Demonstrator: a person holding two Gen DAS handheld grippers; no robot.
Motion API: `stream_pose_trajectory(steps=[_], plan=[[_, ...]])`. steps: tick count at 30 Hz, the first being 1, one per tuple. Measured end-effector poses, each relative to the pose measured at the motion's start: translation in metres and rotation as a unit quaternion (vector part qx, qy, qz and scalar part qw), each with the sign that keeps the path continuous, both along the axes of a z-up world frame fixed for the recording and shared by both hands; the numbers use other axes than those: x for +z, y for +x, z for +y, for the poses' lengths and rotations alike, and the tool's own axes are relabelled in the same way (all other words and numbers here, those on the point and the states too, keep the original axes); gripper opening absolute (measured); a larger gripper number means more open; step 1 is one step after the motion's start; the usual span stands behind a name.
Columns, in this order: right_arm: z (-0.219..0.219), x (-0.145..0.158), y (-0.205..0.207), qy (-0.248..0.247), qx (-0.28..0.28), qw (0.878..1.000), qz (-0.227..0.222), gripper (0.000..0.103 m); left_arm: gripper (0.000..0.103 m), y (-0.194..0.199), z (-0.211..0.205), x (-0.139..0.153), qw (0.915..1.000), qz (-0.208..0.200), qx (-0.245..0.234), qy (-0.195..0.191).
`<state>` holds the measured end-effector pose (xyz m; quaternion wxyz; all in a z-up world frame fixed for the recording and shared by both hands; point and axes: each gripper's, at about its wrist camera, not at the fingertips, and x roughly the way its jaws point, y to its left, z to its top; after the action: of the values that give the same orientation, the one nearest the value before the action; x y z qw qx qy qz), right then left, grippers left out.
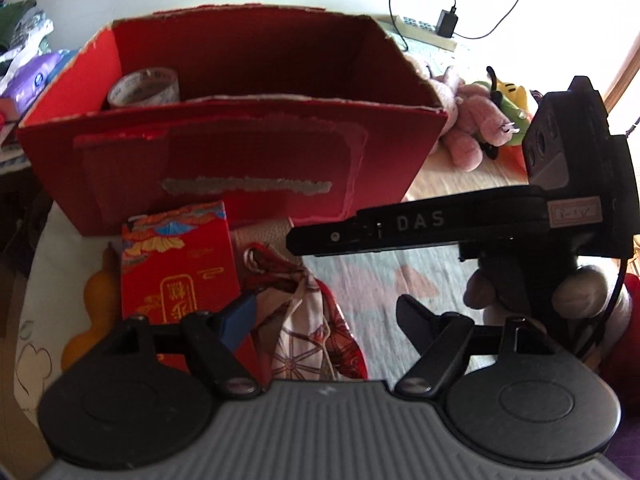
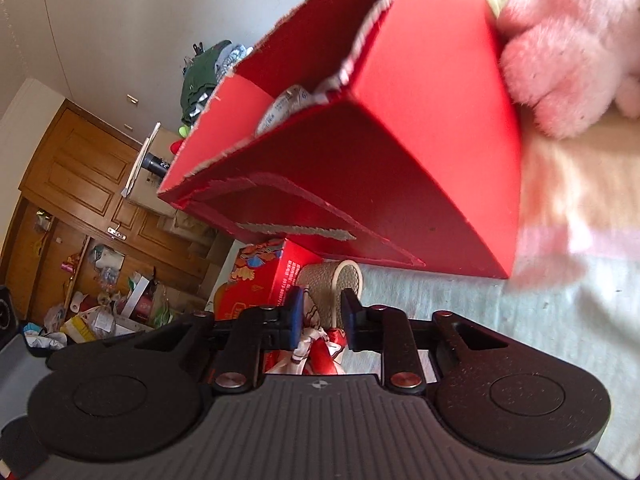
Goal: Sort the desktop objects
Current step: 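Close the right gripper on the beige strap of the patterned pouch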
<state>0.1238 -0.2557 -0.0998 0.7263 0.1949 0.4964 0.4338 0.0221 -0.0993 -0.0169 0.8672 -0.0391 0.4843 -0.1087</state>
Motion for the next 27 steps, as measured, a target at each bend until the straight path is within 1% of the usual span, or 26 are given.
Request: stream_pose_trajectory(steps=[5, 7, 12, 16, 22, 27], plan=[[0.007, -0.006, -0.001, 0.008, 0.008, 1.000, 0.007, 0.015, 0.079, 0.004, -0.001, -0.009, 0.9999, 0.012, 0.001, 0.010], [0.008, -0.006, -0.002, 0.013, 0.012, 1.000, 0.007, 0.010, 0.079, 0.005, -0.001, -0.012, 0.9998, 0.018, 0.002, 0.012], [0.001, -0.002, -0.002, 0.036, 0.019, 0.999, 0.015, 0.005, 0.079, 0.010, 0.000, -0.018, 0.9996, 0.028, 0.006, 0.005], [-0.012, -0.002, -0.002, 0.039, 0.007, 0.999, 0.028, 0.004, 0.079, 0.011, -0.006, -0.018, 0.9997, 0.024, 0.000, 0.009], [-0.048, -0.008, 0.000, 0.046, -0.035, 0.997, 0.059, 0.005, 0.079, 0.019, -0.022, -0.027, 0.9990, 0.037, -0.017, 0.021], [-0.067, -0.008, -0.003, 0.040, -0.054, 0.996, 0.059, 0.006, 0.076, 0.024, -0.034, -0.033, 0.9982, 0.047, -0.036, 0.007]])
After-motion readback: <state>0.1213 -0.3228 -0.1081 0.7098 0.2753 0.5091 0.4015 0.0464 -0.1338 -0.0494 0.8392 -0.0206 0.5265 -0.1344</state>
